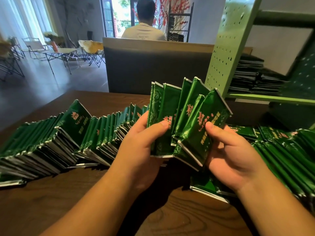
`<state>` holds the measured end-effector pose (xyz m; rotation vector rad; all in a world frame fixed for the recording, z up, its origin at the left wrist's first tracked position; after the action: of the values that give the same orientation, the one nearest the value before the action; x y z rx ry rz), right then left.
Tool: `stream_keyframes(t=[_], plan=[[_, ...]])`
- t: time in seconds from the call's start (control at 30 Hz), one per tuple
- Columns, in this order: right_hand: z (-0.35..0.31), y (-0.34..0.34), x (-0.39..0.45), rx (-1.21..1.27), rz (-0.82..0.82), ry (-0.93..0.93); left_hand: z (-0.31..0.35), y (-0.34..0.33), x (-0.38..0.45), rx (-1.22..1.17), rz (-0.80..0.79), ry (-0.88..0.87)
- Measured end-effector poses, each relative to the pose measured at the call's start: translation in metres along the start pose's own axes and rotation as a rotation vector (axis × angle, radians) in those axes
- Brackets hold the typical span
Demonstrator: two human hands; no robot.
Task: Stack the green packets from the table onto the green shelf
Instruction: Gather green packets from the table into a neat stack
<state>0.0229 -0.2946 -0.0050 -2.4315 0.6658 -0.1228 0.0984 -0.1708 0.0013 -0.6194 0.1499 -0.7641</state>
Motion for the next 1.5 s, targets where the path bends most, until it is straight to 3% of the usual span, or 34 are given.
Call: stream_keyframes(t=[0.5,0.73,1.0,1.23,1.5], plan=[[-0.006,0.005,-0.001,-0.065,0.052,0.061,0.005,0.004,0.001,-0.094,0.047,-0.033],[-0.014,0.013,0.002,-0.045,0.116,0.139,0.010,-0.001,0.003,-0.058,-0.008,-0.082],[-0.023,0.020,0.001,-0.077,0.183,0.243,0.028,0.004,-0.005,0.236,0.128,-0.300],[-0.015,0.000,-0.001,-0.033,-0.043,0.146,0.026,0.004,-0.005,0.252,0.154,-0.287],[-0.004,-0.014,-0.007,0.082,-0.299,0.037,0.002,0.000,-0.003,-0.091,0.068,0.024]])
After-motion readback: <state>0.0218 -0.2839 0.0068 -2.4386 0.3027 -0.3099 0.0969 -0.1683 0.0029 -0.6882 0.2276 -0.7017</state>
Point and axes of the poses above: each hand's wrist, its own x-axis towards the middle knuckle, its own y-axis out of the back of the hand, z = x × y, the point moved 9 cm from there along x, towards the middle knuckle, and after that the axes turned 2 degrees about z, right-handed, at the moved point
